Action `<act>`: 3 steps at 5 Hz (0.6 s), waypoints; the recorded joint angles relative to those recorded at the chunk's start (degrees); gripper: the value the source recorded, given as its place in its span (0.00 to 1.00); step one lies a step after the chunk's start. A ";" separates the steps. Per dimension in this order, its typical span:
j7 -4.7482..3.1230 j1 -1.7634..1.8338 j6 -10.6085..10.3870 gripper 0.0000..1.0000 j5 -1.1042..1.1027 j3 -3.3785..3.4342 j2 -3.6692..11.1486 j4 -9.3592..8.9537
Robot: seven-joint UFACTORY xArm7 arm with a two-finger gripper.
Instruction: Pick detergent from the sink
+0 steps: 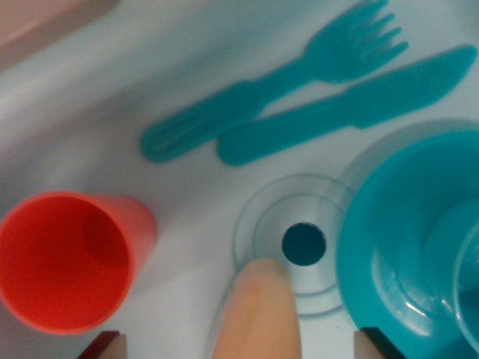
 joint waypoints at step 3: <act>0.15 -0.04 -0.36 0.00 0.00 -0.02 0.03 -0.34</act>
